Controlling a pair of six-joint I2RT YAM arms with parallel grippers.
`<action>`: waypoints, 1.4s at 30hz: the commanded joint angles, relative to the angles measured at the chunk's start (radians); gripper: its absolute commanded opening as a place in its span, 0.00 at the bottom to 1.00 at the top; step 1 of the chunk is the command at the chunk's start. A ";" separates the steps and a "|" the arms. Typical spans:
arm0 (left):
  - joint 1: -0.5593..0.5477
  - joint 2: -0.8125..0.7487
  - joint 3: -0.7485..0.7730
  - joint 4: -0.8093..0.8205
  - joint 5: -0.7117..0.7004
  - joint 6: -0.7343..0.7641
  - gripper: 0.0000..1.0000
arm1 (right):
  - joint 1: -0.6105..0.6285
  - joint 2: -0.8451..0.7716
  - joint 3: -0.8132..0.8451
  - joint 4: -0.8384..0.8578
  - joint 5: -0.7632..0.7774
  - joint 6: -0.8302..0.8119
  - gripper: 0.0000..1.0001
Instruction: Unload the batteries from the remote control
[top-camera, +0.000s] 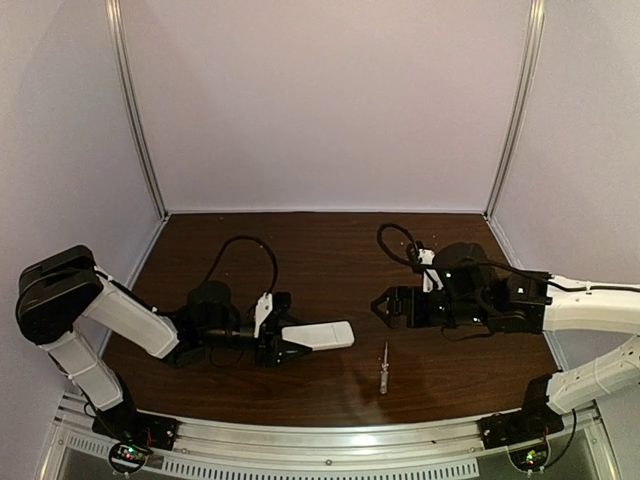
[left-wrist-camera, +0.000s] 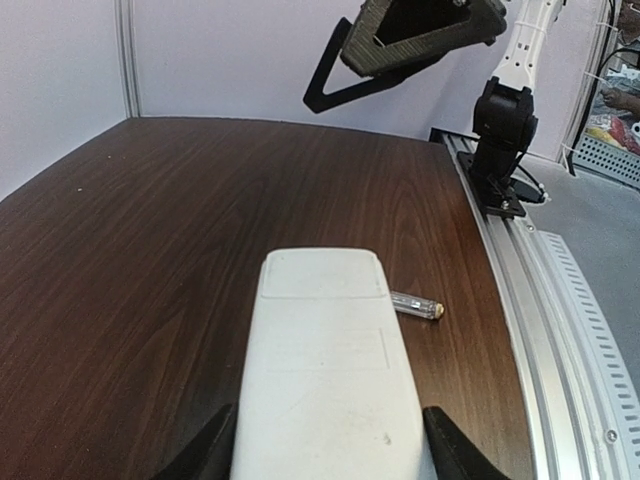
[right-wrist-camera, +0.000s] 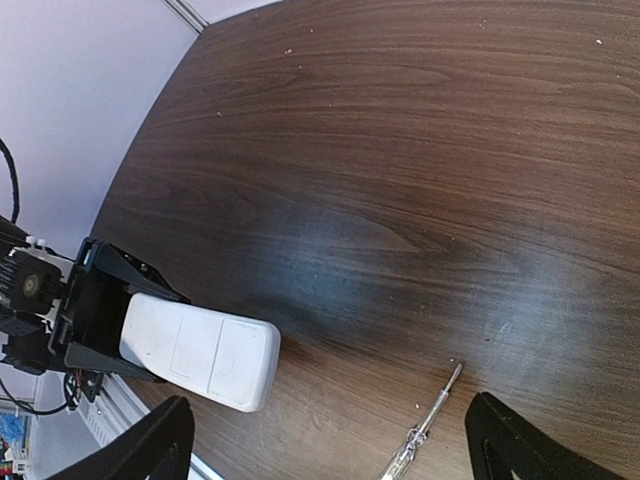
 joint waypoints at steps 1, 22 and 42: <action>-0.001 0.018 0.022 0.073 0.001 0.036 0.00 | 0.004 0.049 0.074 -0.113 0.003 -0.039 0.95; -0.001 0.130 0.183 0.004 0.079 0.188 0.00 | 0.004 0.239 0.233 -0.133 -0.125 -0.002 0.82; 0.000 0.158 0.214 0.015 0.117 0.195 0.00 | -0.014 0.305 0.270 -0.231 -0.120 0.013 0.66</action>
